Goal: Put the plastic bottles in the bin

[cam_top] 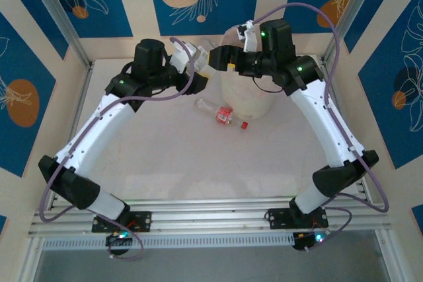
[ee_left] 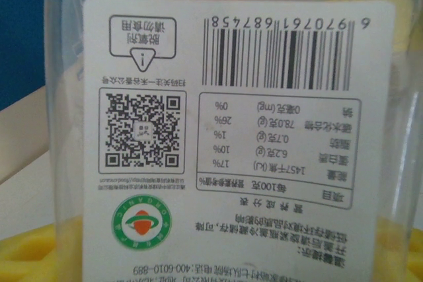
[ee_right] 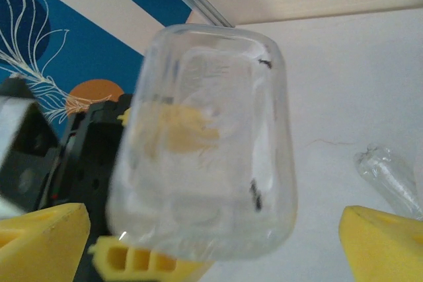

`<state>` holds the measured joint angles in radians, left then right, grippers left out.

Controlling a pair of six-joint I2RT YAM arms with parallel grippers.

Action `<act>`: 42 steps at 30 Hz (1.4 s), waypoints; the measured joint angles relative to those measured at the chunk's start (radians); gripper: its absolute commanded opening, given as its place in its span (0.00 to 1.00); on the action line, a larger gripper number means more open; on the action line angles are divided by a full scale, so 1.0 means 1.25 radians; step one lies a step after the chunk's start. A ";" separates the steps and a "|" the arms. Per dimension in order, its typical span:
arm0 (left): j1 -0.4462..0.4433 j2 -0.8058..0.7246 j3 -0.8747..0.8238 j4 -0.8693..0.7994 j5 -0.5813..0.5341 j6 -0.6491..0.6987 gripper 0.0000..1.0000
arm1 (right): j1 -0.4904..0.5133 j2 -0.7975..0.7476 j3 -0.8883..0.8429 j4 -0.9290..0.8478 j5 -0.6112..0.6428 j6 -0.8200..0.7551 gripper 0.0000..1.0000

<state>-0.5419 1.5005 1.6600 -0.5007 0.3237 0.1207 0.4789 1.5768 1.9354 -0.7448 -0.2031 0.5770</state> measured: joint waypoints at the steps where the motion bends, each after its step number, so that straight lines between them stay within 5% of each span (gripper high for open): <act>1: -0.004 -0.001 0.000 0.002 0.002 0.000 0.65 | 0.000 0.005 0.000 0.001 0.002 0.005 0.94; 8: -0.020 -0.002 -0.005 0.013 0.008 0.000 0.65 | 0.005 0.024 0.000 0.020 0.010 0.038 0.81; 15: -0.026 -0.002 -0.009 0.020 0.004 -0.006 0.73 | 0.012 0.025 0.000 0.043 -0.002 0.081 0.53; 20: -0.030 -0.002 -0.009 0.029 0.001 -0.009 1.00 | 0.008 0.026 0.000 0.049 -0.002 0.091 0.51; 42: -0.031 -0.267 -0.176 0.131 -0.219 -0.076 0.99 | -0.212 0.052 0.090 0.025 0.120 0.196 0.52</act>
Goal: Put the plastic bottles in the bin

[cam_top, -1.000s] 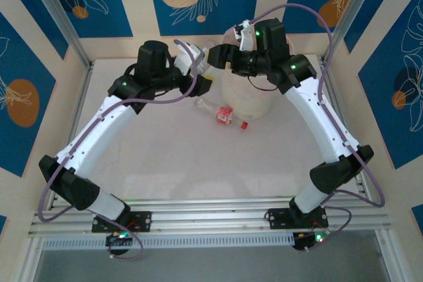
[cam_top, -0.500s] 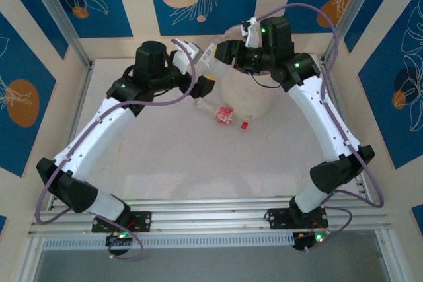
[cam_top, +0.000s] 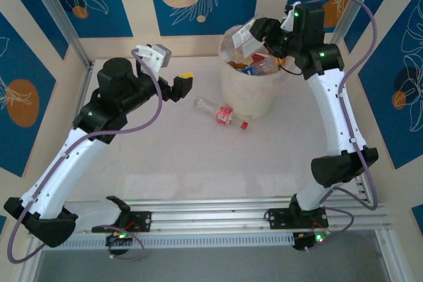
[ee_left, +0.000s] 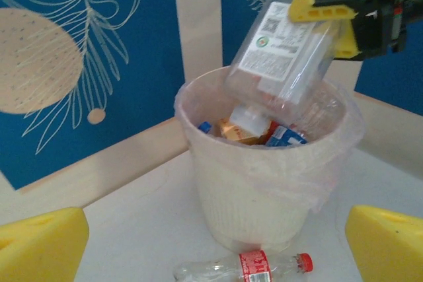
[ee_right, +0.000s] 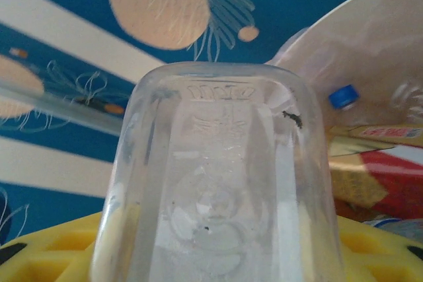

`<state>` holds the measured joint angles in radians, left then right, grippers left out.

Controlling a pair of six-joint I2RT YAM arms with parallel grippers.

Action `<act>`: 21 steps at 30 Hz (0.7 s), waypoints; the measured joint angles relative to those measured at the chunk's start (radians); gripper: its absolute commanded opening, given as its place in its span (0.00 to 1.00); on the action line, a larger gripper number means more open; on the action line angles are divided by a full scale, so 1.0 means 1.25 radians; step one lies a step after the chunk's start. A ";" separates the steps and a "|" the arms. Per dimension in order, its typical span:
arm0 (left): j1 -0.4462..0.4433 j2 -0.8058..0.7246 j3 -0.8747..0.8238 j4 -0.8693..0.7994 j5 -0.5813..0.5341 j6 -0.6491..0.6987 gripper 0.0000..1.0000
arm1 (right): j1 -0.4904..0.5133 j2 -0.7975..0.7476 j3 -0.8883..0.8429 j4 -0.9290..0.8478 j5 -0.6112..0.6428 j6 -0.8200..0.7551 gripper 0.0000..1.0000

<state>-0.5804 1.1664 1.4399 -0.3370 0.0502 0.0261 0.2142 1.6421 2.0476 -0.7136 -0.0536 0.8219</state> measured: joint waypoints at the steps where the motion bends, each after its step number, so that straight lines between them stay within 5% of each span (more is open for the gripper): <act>1: 0.000 -0.002 -0.007 0.000 -0.008 -0.002 0.99 | -0.006 0.001 0.000 0.001 0.011 0.013 0.52; 21: 0.000 -0.004 -0.016 -0.031 -0.063 -0.001 1.00 | -0.018 0.237 0.236 -0.040 0.115 0.076 0.52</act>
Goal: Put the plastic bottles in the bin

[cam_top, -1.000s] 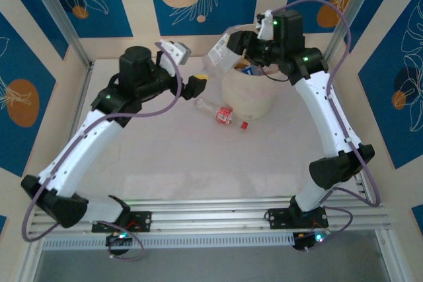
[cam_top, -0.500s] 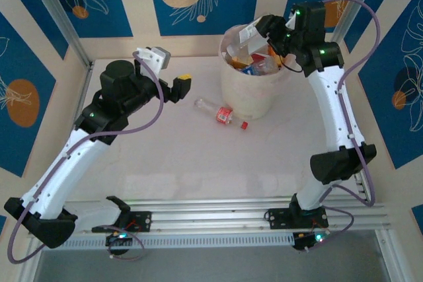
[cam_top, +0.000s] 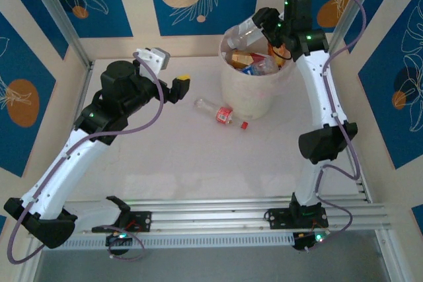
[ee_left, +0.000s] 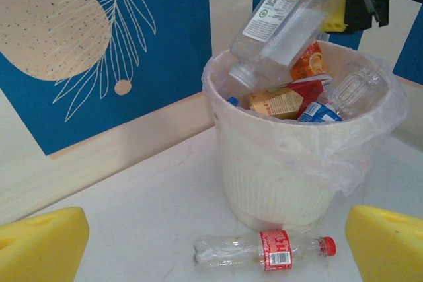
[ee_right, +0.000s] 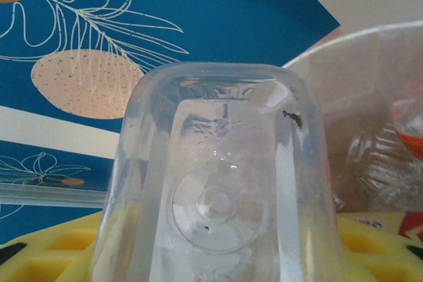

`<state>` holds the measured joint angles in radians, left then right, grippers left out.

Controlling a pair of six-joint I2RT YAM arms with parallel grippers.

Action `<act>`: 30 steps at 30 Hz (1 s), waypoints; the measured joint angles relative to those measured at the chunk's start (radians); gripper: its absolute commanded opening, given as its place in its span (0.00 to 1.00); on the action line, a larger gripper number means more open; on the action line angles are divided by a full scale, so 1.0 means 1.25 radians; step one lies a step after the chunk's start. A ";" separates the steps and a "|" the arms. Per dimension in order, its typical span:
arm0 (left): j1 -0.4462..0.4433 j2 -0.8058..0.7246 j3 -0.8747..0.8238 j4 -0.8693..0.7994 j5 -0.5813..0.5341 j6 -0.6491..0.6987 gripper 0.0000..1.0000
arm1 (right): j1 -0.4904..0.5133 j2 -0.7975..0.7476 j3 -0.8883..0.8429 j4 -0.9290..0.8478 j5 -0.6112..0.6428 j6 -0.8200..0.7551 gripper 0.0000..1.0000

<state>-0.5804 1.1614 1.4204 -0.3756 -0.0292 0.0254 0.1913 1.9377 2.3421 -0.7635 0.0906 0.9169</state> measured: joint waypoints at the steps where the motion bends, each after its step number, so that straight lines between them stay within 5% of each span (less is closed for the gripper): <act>1: 0.000 0.000 0.000 0.000 -0.002 0.000 0.99 | 0.000 0.014 0.016 -0.005 -0.003 0.000 0.52; 8: 0.000 0.000 -0.002 -0.002 -0.011 0.002 0.99 | -0.003 0.110 0.100 -0.052 -0.031 0.006 0.53; 17: 0.000 0.000 -0.009 -0.005 -0.023 0.002 1.00 | -0.016 0.124 0.110 -0.093 -0.033 0.009 0.71; 30: 0.000 0.000 -0.015 -0.005 -0.026 0.002 1.00 | -0.013 0.122 0.140 -0.187 0.078 -0.065 0.79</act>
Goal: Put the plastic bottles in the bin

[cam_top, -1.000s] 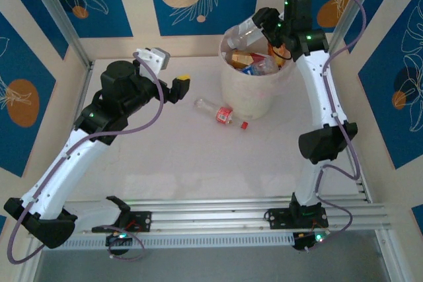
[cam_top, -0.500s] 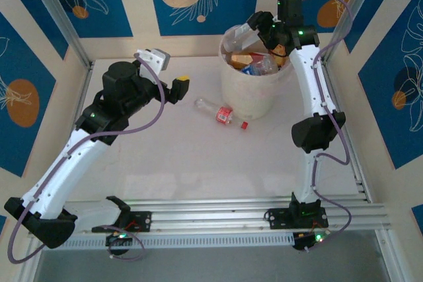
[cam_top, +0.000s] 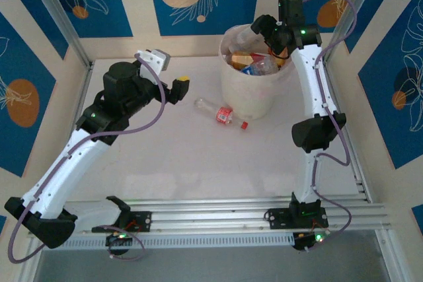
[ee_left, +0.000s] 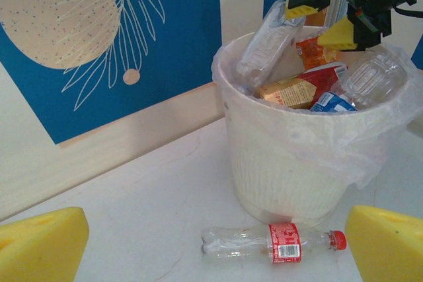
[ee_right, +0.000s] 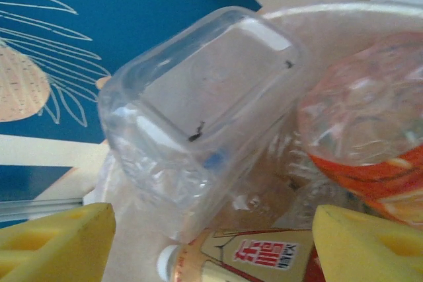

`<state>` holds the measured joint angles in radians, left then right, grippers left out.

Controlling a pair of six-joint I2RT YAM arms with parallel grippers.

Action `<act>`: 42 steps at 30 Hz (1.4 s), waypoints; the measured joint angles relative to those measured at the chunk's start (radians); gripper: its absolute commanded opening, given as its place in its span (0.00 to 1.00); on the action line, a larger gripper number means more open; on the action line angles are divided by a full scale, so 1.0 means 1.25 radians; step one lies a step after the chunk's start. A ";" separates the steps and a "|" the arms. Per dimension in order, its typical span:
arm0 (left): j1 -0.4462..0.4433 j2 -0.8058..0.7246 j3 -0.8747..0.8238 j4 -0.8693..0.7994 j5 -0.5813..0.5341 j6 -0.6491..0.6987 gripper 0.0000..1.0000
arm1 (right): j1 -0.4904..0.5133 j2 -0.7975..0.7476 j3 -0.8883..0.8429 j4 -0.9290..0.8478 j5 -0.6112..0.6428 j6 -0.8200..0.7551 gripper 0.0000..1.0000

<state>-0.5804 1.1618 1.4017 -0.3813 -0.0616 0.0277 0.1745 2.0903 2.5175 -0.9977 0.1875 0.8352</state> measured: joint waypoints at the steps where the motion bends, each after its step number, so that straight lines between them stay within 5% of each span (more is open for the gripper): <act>1: 0.000 0.000 0.000 0.000 0.000 0.000 0.99 | 0.002 -0.005 -0.002 -0.005 0.013 -0.006 0.79; 11: 0.000 0.005 -0.001 0.000 0.000 -0.001 0.99 | 0.026 -0.089 -0.024 0.053 0.084 -0.116 0.79; 18: 0.000 0.003 -0.016 0.000 -0.002 -0.004 1.00 | 0.029 0.015 0.115 0.112 0.119 -0.225 0.78; 33: 0.000 -0.018 -0.047 0.000 -0.015 -0.034 1.00 | 0.026 0.127 0.159 0.128 0.110 -0.338 0.36; 42: 0.000 -0.017 -0.047 0.003 -0.014 -0.045 1.00 | 0.018 0.058 0.039 0.132 0.097 -0.340 0.30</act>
<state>-0.5804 1.1400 1.3430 -0.3775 -0.0795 -0.0288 0.1967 2.1624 2.5660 -0.8333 0.3084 0.4099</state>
